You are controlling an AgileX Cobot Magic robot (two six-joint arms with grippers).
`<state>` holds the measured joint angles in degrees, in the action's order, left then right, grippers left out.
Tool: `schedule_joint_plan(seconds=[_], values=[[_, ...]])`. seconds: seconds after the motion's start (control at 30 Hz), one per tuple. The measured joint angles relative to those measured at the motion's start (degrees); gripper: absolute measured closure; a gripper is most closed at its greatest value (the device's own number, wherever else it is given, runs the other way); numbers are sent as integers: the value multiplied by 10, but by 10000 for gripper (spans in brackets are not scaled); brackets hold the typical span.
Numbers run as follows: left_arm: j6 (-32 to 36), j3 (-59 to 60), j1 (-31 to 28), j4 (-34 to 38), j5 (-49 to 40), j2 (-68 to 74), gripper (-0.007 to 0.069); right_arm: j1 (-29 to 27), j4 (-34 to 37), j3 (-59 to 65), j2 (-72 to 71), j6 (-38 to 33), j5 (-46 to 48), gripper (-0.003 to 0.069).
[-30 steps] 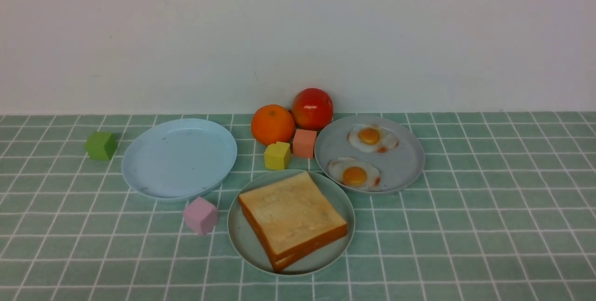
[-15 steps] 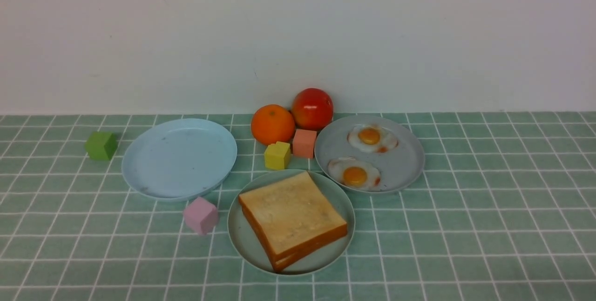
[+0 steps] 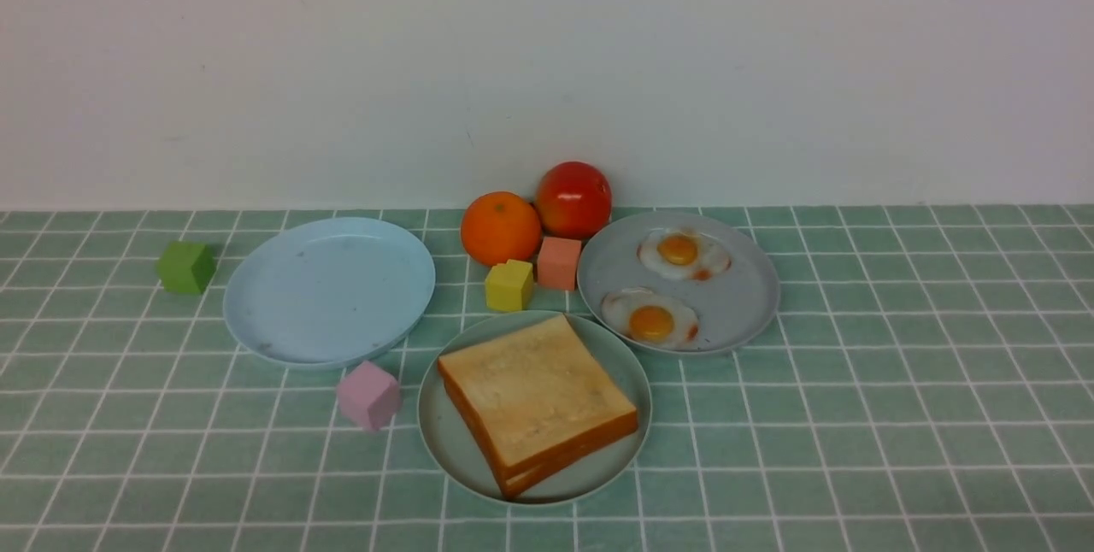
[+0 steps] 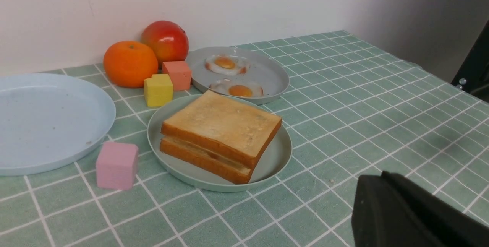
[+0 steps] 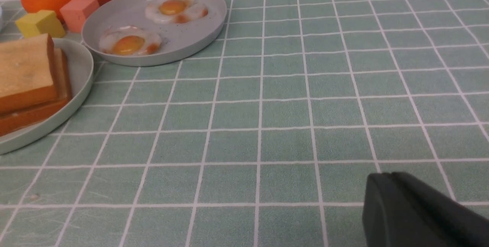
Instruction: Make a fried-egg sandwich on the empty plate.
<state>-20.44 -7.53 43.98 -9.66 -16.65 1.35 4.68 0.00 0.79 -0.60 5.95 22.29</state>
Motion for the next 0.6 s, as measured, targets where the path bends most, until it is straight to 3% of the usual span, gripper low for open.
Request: schedule_joint_plan(seconds=[0.13, 0.23, 0.3, 0.47, 0.6], values=[[3, 6, -1, -14, 8, -4, 622, 0, 0, 0, 0, 0, 0, 662], [9, 18, -33, -16, 26, -17, 622, 0, 0, 0, 0, 0, 0, 661], [17, 26, -86, 5, 32, -20, 622, 0, 0, 0, 0, 0, 0, 659], [79, 64, -291, 107, 62, -20, 638, 0, -3, 0, 0, 0, 0, 658], [91, 88, -368, 122, 65, -20, 638, 0, -3, 0, 0, 0, 0, 655]])
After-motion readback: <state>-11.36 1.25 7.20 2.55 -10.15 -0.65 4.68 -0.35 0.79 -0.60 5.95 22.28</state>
